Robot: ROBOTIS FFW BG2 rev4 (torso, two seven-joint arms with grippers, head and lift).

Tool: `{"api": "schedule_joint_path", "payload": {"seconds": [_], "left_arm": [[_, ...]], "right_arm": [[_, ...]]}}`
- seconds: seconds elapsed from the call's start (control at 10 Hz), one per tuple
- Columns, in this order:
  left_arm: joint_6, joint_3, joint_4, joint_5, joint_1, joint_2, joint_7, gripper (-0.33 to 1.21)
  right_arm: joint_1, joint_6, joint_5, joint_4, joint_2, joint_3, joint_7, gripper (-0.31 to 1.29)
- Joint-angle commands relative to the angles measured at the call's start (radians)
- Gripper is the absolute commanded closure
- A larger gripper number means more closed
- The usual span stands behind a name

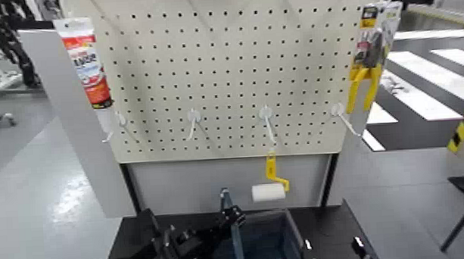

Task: Grasp the handle of the crate.

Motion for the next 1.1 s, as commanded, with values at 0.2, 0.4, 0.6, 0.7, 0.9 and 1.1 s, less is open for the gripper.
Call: {"api": "schedule_joint_path", "payload": {"seconds": [0.2, 0.4, 0.6, 0.7, 0.9, 1.1], "left_arm": [[0.025, -0.074, -0.065, 0.168, 0.036, 0.034, 0.117, 1.19], [-0.006, -0.095, -0.128, 0.230, 0.086, 0.042, 0.175, 1.19], [-0.035, -0.114, -0.158, 0.254, 0.112, 0.043, 0.195, 1.19], [-0.035, -0.117, -0.158, 0.257, 0.112, 0.040, 0.195, 1.19], [-0.037, -0.109, -0.155, 0.257, 0.113, 0.037, 0.196, 1.19], [-0.037, -0.103, -0.155, 0.257, 0.112, 0.034, 0.198, 1.19]], "right_arm": [[-0.001, 0.000, 0.001, 0.002, 0.000, 0.001, 0.000, 0.15], [-0.001, 0.000, 0.001, 0.002, 0.000, 0.001, -0.001, 0.15], [-0.001, 0.001, 0.002, 0.003, 0.001, 0.001, -0.001, 0.15], [-0.001, 0.003, 0.002, 0.002, 0.001, 0.003, -0.001, 0.15], [-0.001, 0.010, 0.007, 0.000, 0.000, 0.003, -0.001, 0.15], [-0.001, 0.012, 0.017, -0.004, 0.000, 0.003, -0.003, 0.15]]}}
